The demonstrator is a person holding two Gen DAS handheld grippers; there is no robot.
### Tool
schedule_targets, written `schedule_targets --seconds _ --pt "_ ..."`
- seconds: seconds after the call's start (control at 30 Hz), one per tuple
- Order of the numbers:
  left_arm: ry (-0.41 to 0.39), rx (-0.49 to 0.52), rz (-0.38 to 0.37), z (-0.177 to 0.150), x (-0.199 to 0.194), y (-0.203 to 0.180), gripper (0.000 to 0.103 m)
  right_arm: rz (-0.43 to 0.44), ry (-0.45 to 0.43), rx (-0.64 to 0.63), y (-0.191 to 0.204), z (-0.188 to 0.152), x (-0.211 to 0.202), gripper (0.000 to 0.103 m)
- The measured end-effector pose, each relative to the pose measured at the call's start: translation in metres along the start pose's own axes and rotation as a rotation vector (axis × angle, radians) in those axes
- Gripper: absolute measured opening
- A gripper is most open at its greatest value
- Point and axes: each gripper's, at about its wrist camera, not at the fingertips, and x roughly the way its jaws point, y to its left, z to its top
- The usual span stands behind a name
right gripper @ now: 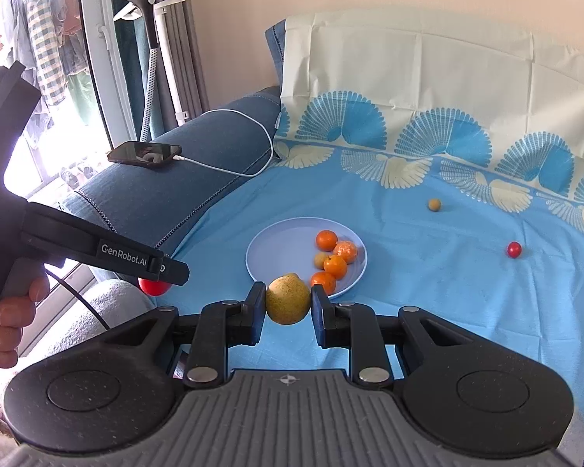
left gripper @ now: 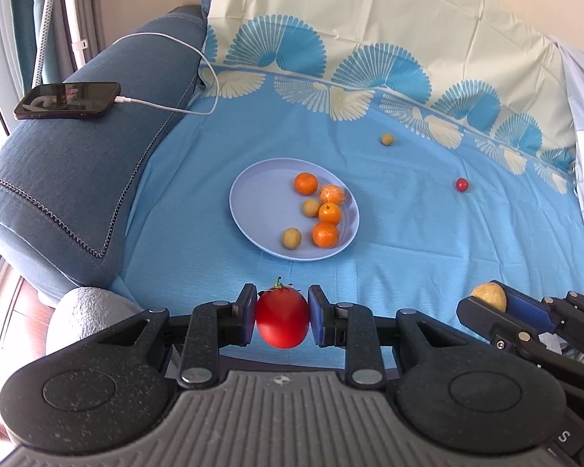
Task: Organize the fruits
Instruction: 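Carry the cherry tomato and longan in both grippers toward the plate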
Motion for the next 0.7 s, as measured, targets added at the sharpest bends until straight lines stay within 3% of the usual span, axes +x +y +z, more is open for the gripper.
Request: schedule_targets --seconds 0.7 --pt "0.028 -0.022 -0.009 0.003 0.011 0.008 0.031 -0.002 0.03 -0.014 0.003 0.002 0.01 0.026"
